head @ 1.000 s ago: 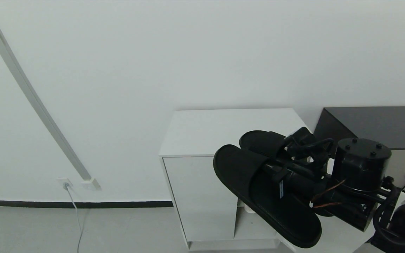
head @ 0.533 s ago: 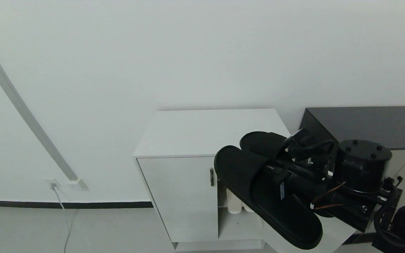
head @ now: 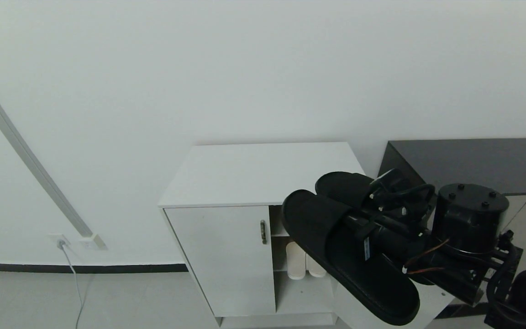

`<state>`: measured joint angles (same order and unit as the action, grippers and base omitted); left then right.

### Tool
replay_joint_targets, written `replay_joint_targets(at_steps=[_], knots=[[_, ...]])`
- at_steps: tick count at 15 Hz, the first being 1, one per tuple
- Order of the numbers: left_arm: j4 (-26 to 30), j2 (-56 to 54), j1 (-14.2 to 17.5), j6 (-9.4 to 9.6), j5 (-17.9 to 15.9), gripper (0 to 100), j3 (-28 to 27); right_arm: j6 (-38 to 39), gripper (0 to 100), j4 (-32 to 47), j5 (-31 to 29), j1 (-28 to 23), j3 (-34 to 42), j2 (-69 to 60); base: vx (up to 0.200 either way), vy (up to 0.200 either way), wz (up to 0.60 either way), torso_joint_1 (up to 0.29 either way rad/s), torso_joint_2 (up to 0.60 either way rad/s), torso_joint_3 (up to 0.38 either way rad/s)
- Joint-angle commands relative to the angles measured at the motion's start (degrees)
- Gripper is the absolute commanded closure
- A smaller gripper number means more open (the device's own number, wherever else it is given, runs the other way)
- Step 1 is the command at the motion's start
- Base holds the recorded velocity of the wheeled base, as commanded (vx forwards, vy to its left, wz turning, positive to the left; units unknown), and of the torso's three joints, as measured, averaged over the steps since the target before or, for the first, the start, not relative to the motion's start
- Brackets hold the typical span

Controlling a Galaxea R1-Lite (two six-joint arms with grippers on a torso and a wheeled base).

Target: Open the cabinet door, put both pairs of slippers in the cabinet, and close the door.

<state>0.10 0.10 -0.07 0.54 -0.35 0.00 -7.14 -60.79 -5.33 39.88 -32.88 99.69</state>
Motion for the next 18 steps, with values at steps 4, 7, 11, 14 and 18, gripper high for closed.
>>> replay_joint_targets(at_steps=[4, 7, 11, 14, 18], knots=[[-0.01, -0.01, -0.01, -0.01, 0.00, 100, 0.00, 0.02, 100, 0.06, 0.05, 0.20, 0.01, 0.15, 0.000, 0.000, 0.00, 0.000, 0.00, 0.000], [-0.01, -0.01, -0.01, -0.01, 0.00, 100, 0.00, -0.06, 100, 0.06, 0.05, 0.20, 0.09, 0.15, -0.133, 0.000, 0.00, 0.006, 0.00, 0.000], [-0.01, -0.01, -0.01, -0.01, 0.00, 100, -0.09, 0.02, 100, -0.03, 0.05, 0.20, 0.18, 0.24, -0.050, 0.000, 0.00, 0.005, 0.00, 0.002], [-0.01, -0.01, -0.01, -0.01, 0.00, 100, 0.00, 0.02, 100, -0.38, 0.14, 0.20, 0.62, -0.03, 0.000, 0.000, 0.00, 0.000, 0.00, 0.000], [-0.01, -0.01, -0.01, -0.01, 0.09, 100, 0.00, -0.06, 100, -0.64, 0.23, 0.20, 1.24, -0.03, 0.000, 0.000, 0.00, 0.000, 0.00, 0.000]])
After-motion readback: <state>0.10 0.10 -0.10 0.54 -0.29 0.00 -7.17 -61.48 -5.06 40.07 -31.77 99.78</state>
